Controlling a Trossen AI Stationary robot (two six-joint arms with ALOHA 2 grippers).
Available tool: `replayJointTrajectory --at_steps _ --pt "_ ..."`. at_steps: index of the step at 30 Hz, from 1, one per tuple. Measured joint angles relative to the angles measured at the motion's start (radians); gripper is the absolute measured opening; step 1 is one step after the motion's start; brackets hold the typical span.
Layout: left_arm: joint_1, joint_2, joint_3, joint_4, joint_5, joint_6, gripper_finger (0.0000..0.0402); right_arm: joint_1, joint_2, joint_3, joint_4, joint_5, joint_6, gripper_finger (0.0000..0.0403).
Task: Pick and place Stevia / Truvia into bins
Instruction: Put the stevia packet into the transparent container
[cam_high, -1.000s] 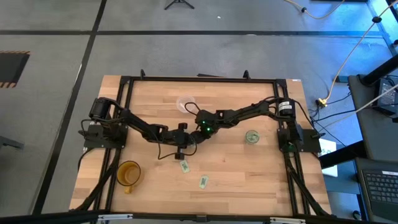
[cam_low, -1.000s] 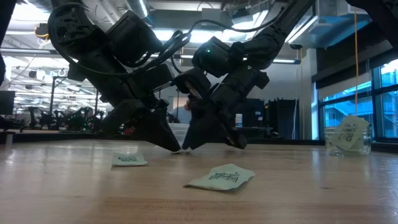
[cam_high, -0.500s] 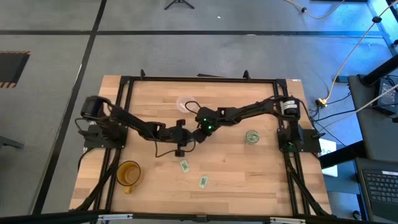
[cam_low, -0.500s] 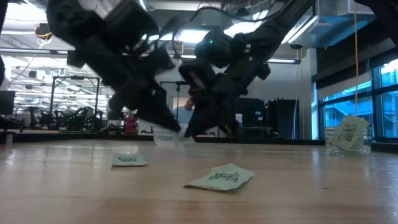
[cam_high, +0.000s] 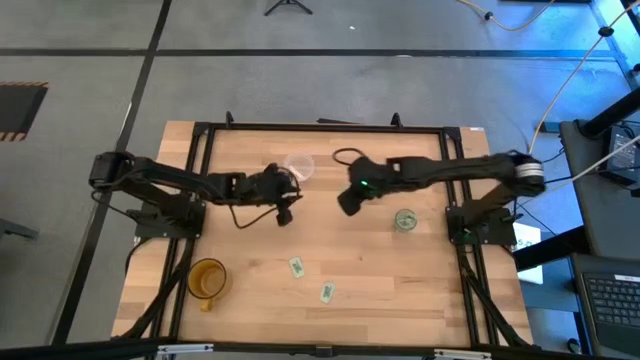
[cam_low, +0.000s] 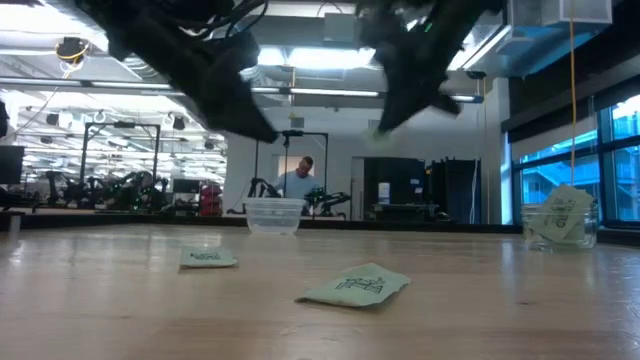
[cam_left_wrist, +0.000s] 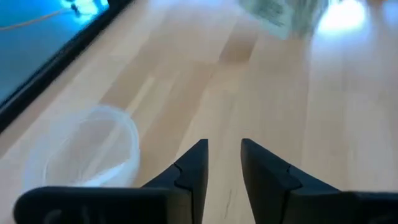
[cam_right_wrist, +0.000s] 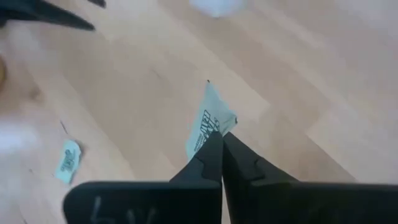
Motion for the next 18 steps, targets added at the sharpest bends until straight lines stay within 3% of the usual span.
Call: replayJointTrajectory --at_steps 9,18 --pt "0.076 -0.011 0.000 0.108 0.066 0.023 0.0090 0.190 -0.217 0.000 -0.426 0.216 0.356 0.0000" --pt "0.109 -0.011 0.000 0.109 0.068 0.025 0.0091 0.322 -0.212 -0.066 -0.579 0.233 0.537 0.0000"
